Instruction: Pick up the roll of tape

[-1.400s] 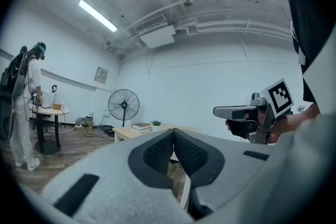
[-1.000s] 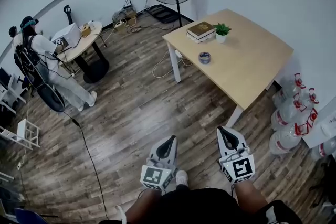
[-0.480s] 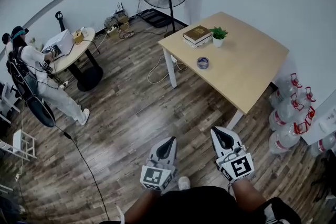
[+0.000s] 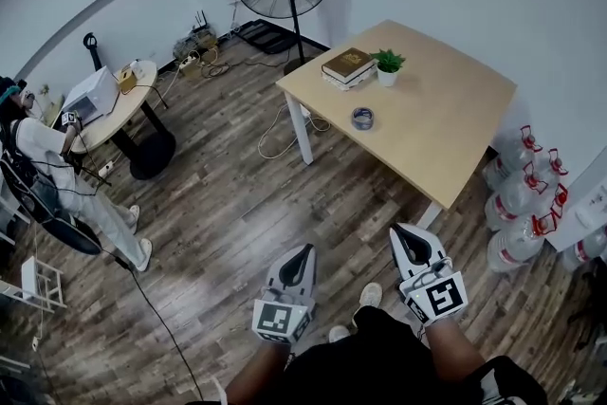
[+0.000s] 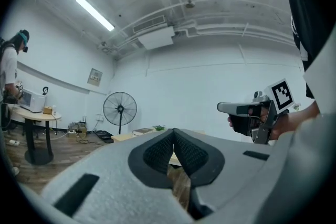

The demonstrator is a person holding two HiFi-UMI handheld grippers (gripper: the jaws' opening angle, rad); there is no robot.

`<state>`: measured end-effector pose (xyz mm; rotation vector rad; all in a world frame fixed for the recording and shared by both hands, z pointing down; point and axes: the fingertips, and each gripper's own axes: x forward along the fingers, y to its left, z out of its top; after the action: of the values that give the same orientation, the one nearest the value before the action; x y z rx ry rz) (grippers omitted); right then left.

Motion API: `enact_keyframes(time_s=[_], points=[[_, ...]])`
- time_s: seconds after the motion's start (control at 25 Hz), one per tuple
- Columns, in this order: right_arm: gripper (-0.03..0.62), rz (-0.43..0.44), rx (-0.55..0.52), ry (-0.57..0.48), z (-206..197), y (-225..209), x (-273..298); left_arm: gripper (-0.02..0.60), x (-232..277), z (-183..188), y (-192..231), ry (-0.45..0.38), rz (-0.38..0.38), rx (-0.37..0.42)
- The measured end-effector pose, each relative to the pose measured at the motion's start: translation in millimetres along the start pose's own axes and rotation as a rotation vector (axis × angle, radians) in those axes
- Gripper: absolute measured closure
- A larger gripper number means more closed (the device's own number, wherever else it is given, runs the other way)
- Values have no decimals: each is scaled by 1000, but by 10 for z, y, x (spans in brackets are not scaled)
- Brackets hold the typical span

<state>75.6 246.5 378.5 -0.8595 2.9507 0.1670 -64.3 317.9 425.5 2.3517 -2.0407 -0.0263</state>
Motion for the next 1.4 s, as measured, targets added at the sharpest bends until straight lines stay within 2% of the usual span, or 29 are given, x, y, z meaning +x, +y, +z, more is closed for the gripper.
enact_keyframes(time_s=[0.28, 0.84, 1.04, 1.12, 1.4], points=[[600, -2, 10, -3, -29, -398, 453, 583, 617, -44, 193, 24, -25, 2], [600, 14, 23, 29, -346, -1722, 1276, 582, 2269, -6, 357, 34, -57, 40], [600, 37, 8, 22, -345, -2071, 1488, 582, 2664, 27, 398, 45, -22, 15], [600, 42, 7, 22, -362, -2176, 1561, 583, 2778, 2, 386, 40, -31, 29], [600, 46, 9, 47, -494, -2414, 1816, 582, 3107, 11, 468, 38, -42, 8]])
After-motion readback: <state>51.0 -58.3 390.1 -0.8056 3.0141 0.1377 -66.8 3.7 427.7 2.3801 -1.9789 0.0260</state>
